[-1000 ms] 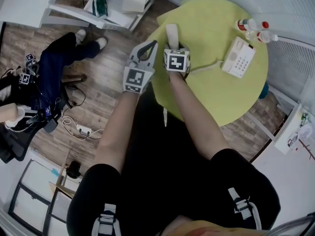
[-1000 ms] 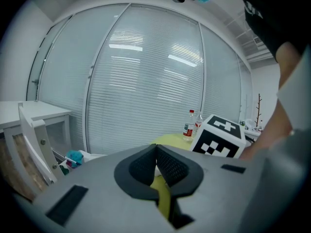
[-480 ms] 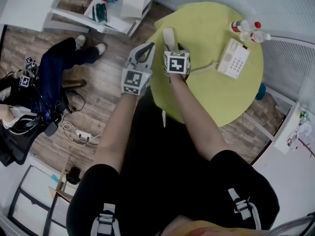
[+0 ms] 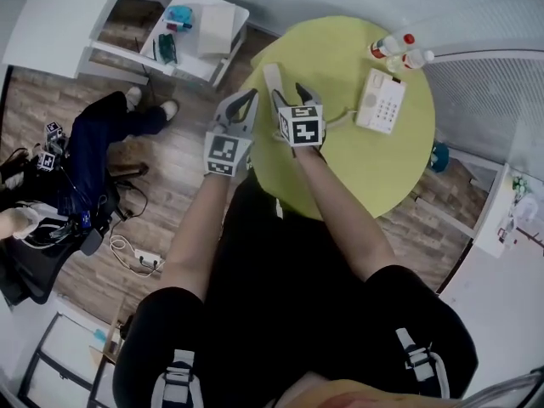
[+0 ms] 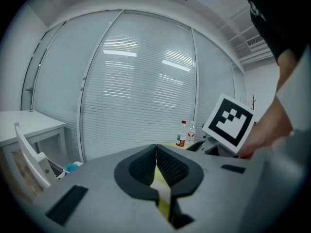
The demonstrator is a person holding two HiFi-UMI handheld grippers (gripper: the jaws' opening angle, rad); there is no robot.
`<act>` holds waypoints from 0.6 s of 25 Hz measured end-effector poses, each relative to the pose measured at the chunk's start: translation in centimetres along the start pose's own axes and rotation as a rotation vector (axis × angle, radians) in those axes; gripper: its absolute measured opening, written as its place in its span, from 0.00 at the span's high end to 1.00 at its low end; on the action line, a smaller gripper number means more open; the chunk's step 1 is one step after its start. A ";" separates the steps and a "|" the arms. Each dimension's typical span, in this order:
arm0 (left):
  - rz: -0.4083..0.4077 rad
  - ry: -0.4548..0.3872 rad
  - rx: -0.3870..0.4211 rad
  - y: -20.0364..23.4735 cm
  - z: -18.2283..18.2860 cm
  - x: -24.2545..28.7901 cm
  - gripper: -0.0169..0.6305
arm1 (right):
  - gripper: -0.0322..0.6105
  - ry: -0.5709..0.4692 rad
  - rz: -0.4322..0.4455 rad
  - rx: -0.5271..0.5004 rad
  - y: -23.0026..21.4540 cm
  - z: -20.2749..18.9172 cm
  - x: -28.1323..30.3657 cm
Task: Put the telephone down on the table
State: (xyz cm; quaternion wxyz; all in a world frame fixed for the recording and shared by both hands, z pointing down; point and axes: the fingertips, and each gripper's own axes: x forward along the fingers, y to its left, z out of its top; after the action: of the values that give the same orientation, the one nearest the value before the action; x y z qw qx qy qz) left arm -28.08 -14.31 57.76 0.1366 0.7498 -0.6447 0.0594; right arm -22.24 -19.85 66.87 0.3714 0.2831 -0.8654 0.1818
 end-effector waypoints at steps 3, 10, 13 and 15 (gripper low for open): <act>-0.017 0.008 0.010 -1.4 1.2 -0.6 0.95 | 0.56 -0.058 0.050 -0.024 0.4 1.2 -3.1; -0.086 -0.022 -0.005 -6.5 5.3 -2.1 0.95 | 0.56 -0.255 0.128 -0.120 -0.5 3.2 -11.9; -0.124 -0.045 0.000 -9.7 7.5 -2.6 0.95 | 0.56 -0.325 0.151 -0.154 -1.4 3.1 -16.1; -0.154 -0.056 0.008 -11.8 8.7 -3.0 0.95 | 0.56 -0.365 0.171 -0.171 -1.9 3.0 -18.9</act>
State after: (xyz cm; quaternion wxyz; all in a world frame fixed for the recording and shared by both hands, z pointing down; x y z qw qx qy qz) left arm -17.71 -12.36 47.10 0.1197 0.7991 -0.5884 0.0304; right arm -12.01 -16.19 51.04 0.2145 0.2045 -0.9513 0.0844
